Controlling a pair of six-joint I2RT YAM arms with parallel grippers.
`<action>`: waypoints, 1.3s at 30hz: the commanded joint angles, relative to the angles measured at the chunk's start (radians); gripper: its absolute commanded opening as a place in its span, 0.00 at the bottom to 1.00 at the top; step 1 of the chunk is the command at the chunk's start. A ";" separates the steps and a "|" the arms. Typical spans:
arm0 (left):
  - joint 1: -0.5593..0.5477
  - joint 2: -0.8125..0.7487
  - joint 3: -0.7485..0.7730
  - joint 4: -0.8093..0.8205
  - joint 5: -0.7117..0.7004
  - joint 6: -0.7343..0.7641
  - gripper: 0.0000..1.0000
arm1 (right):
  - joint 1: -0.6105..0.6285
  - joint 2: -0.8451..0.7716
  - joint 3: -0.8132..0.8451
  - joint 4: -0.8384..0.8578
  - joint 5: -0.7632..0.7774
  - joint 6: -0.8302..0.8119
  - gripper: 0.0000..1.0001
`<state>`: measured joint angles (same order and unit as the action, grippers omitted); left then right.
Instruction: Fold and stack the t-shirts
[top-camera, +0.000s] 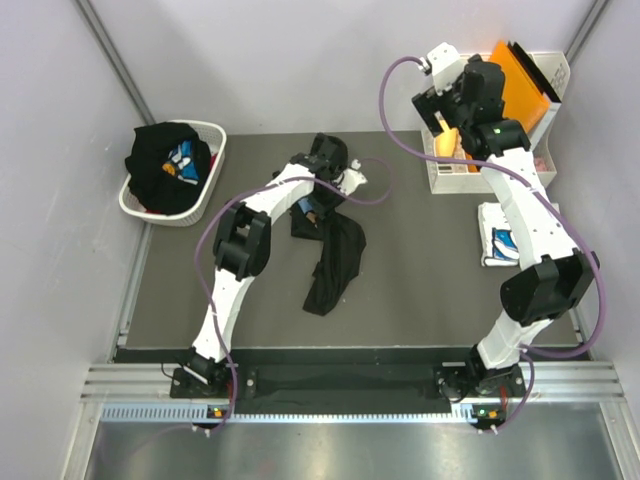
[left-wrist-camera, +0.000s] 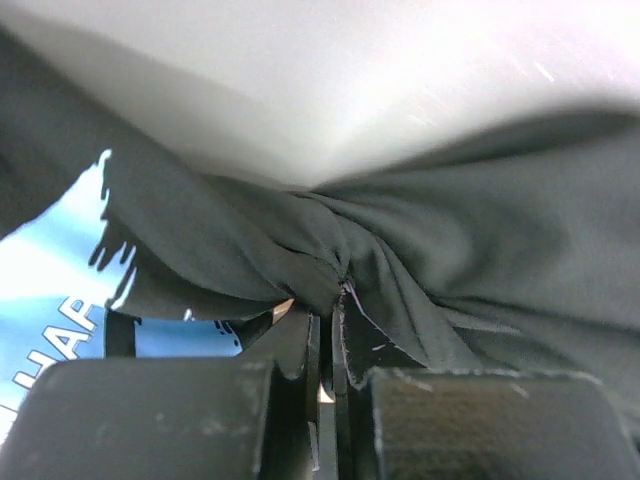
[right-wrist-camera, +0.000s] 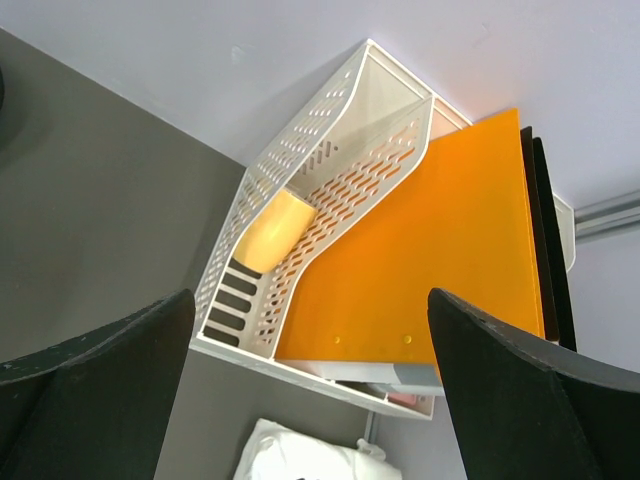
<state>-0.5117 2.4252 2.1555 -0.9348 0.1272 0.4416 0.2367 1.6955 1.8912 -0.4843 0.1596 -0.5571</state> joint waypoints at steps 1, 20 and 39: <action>-0.074 -0.115 -0.176 -0.016 0.045 0.313 0.00 | -0.014 -0.043 0.009 0.041 -0.014 0.008 1.00; -0.287 -0.267 -0.124 -0.147 0.171 0.522 0.39 | -0.016 -0.013 -0.011 0.021 -0.051 0.057 1.00; -0.091 -0.532 -0.311 -0.032 -0.093 0.269 0.94 | -0.016 0.225 0.121 -0.082 -0.103 0.195 1.00</action>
<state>-0.6594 2.0304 1.8633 -1.0130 0.0872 0.8036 0.2325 1.8259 1.9347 -0.5137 0.1089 -0.4301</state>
